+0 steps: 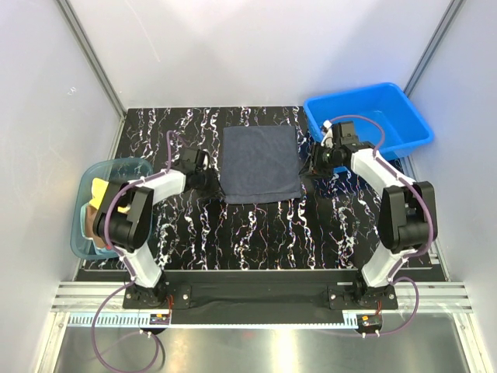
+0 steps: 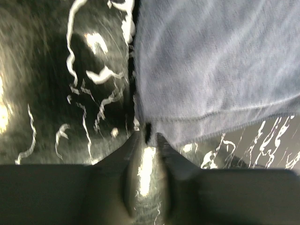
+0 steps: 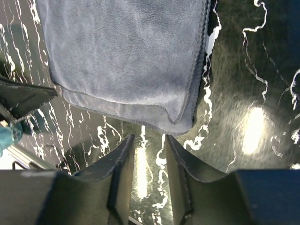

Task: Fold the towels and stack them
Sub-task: Fold the towel

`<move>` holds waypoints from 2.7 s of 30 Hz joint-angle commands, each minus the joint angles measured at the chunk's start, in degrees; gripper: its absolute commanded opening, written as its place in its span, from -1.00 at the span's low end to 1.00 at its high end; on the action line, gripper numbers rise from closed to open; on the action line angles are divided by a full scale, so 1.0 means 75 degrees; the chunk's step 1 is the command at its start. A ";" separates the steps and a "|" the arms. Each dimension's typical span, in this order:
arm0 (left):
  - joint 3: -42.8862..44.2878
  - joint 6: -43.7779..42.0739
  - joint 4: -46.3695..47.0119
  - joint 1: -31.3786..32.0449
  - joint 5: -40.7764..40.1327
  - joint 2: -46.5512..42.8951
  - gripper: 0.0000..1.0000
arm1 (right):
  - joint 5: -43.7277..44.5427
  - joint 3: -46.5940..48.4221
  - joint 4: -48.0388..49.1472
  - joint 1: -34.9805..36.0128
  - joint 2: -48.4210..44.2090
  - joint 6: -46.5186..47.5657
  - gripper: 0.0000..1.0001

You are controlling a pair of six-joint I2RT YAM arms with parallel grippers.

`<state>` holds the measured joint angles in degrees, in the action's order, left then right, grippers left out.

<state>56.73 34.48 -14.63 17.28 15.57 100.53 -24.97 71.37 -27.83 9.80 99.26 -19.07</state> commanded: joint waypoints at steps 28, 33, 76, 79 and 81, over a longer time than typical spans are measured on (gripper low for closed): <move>0.0569 0.0489 -0.0310 0.1622 -0.3142 0.0741 -0.43 | 0.3481 -0.1746 0.1110 0.1657 0.0067 -0.1395 -0.39; -0.0040 0.0641 -0.0240 0.1622 -0.3213 0.0343 -0.43 | 0.3763 -0.2086 0.0747 0.1892 -0.0215 -0.1453 -0.45; -0.1447 0.0348 0.0228 0.0064 -0.2874 -0.1803 -0.03 | 0.3939 -0.1841 0.0055 0.2701 -0.0683 -0.1629 -0.53; -0.1400 0.0255 0.0334 -0.0030 -0.2394 -0.1662 -0.05 | 0.3612 -0.1642 0.0078 0.2701 -0.0907 -0.1711 -0.49; -0.1341 0.0243 0.0357 -0.0042 -0.2124 -0.1534 -0.06 | 0.3378 -0.1571 0.0206 0.2689 -0.0919 -0.1828 -0.47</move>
<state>45.58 37.30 -15.33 17.37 -3.70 87.88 1.80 57.23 -26.46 29.74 95.11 -32.62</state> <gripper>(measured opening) 0.474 0.258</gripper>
